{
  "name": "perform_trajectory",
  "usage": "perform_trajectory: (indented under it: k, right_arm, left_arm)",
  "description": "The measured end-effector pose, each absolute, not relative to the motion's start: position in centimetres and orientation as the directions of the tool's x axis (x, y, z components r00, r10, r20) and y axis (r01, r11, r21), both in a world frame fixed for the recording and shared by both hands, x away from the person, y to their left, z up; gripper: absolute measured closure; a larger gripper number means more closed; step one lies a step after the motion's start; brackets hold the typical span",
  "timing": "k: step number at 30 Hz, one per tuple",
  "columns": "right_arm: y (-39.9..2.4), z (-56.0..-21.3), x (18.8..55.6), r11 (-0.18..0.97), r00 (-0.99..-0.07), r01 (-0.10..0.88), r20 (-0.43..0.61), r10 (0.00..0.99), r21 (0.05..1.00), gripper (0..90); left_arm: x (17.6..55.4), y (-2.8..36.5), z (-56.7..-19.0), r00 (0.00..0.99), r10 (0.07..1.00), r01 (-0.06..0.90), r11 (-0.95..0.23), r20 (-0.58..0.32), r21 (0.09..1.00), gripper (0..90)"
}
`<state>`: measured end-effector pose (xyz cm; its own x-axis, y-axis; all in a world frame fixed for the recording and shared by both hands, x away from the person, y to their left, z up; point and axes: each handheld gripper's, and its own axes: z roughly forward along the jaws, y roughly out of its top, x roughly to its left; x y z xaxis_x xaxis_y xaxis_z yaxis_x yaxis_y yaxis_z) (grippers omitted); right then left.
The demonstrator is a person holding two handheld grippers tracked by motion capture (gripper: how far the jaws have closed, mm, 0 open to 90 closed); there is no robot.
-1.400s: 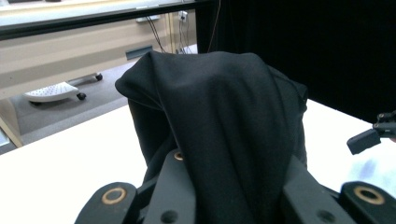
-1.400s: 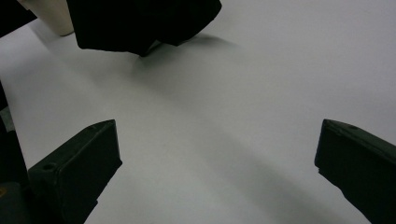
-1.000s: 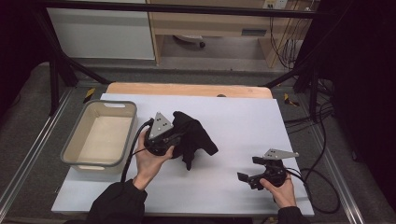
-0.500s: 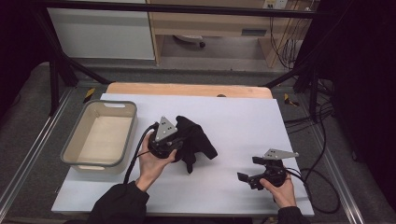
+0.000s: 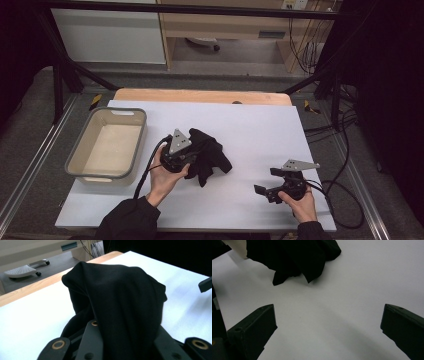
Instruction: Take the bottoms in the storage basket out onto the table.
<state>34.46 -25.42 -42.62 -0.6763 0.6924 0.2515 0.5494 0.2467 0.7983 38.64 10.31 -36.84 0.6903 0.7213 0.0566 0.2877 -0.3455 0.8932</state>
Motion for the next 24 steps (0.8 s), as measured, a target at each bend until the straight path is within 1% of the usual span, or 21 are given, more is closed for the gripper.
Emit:
perform_trajectory:
  k: [7,14,19,24]
  right_arm:
    - [-25.42,-42.62,34.47,0.246,-0.675,0.550,0.251,0.694,0.798,0.7]
    - [-25.43,-42.60,34.46,0.246,-0.675,0.551,0.252,0.693,0.798,0.7]
    - [-25.45,-42.59,34.45,0.245,-0.675,0.549,0.251,0.694,0.799,0.7]
    - [-25.45,-42.58,34.45,0.245,-0.675,0.550,0.251,0.694,0.799,0.7]
  left_arm:
    - [38.80,10.24,-37.55,0.693,0.719,0.312,-0.367,0.055,0.876,76.8]
    - [38.80,10.10,-37.81,0.699,0.712,0.315,-0.394,0.071,0.863,72.5]
    - [38.91,10.20,-37.93,0.701,0.709,0.328,-0.409,0.071,0.852,66.6]
    - [38.97,10.52,-37.83,0.706,0.705,0.339,-0.421,0.068,0.841,58.5]
